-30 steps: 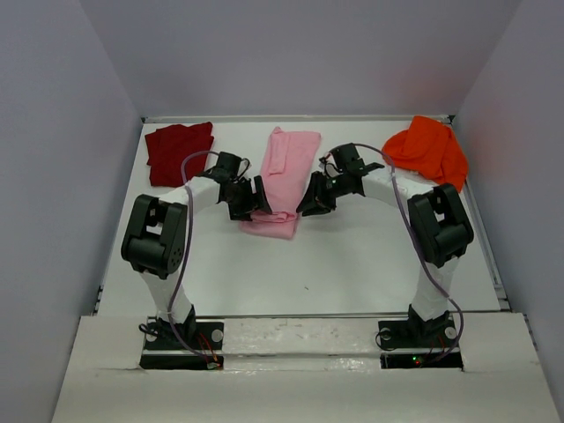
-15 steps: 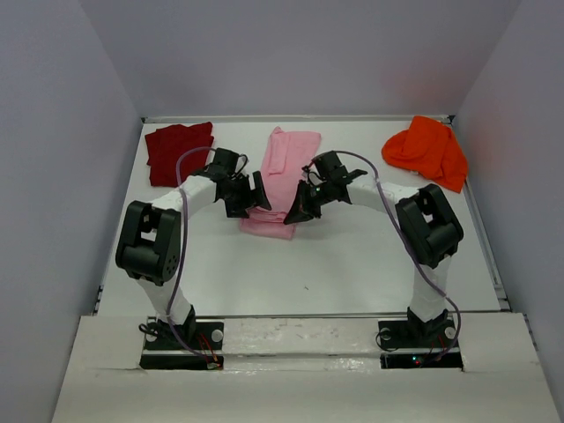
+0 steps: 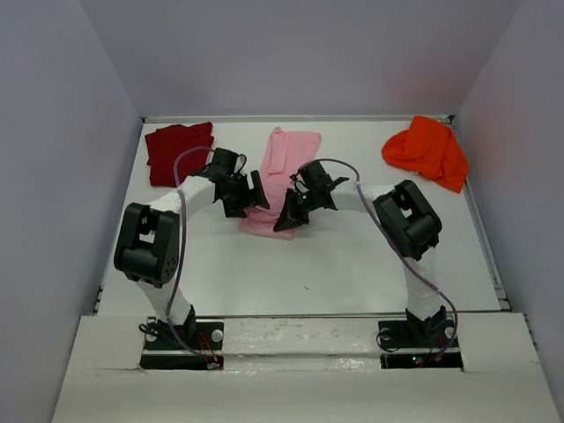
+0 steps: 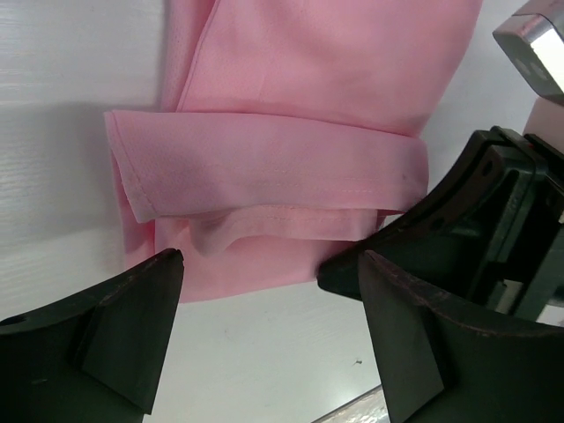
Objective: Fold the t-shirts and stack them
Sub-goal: Fold the folded rectangular tshirt in 1/3 of the way
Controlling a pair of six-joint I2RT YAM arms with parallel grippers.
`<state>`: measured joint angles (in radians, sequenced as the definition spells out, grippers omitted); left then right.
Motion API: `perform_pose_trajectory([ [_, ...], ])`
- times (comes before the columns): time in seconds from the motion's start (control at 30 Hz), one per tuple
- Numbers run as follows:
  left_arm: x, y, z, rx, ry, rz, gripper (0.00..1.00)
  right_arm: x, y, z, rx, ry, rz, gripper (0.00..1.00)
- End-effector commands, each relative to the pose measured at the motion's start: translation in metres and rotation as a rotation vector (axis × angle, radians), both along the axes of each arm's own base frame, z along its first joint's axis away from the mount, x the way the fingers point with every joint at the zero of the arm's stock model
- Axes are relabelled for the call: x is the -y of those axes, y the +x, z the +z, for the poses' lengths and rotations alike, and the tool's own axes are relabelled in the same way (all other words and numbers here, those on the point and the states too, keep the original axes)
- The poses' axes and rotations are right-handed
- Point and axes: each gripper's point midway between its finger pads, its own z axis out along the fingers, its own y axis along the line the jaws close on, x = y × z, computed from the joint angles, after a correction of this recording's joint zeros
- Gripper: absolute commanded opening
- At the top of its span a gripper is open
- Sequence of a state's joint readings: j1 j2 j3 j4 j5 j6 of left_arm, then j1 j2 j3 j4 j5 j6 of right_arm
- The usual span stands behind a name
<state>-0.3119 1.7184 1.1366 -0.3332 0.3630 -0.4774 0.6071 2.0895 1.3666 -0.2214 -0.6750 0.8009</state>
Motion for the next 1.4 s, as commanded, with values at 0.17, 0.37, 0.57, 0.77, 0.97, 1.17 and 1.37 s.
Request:
perform_pose_trajectory([
  [0.17, -0.005, -0.001, 0.008, 0.023, 0.004, 0.028, 0.90, -0.011, 0.029, -0.013, 0.106, -0.001, 0.011, 0.00],
  [0.37, -0.008, -0.009, 0.006, 0.008, 0.009, 0.025, 0.90, 0.002, 0.004, -0.047, 0.001, -0.043, 0.024, 0.00],
  [0.57, -0.011, -0.015, 0.010, 0.017, 0.007, 0.034, 0.89, 0.030, -0.039, -0.056, -0.094, -0.093, 0.038, 0.00],
  [0.77, -0.010, -0.009, 0.016, 0.024, 0.003, 0.033, 0.90, 0.063, -0.088, -0.056, -0.194, -0.191, 0.080, 0.00],
  [0.97, -0.008, -0.015, 0.029, 0.033, -0.021, 0.025, 0.90, 0.074, -0.102, -0.039, -0.181, -0.193, 0.059, 0.00],
  [1.17, -0.003, -0.050, 0.052, 0.001, -0.115, 0.031, 0.89, 0.072, -0.099, -0.038, -0.176, -0.192, 0.057, 0.00],
  [1.37, 0.002, -0.108, 0.052, -0.108, -0.236, 0.038, 0.89, 0.069, -0.092, -0.039, -0.165, -0.192, 0.055, 0.00],
])
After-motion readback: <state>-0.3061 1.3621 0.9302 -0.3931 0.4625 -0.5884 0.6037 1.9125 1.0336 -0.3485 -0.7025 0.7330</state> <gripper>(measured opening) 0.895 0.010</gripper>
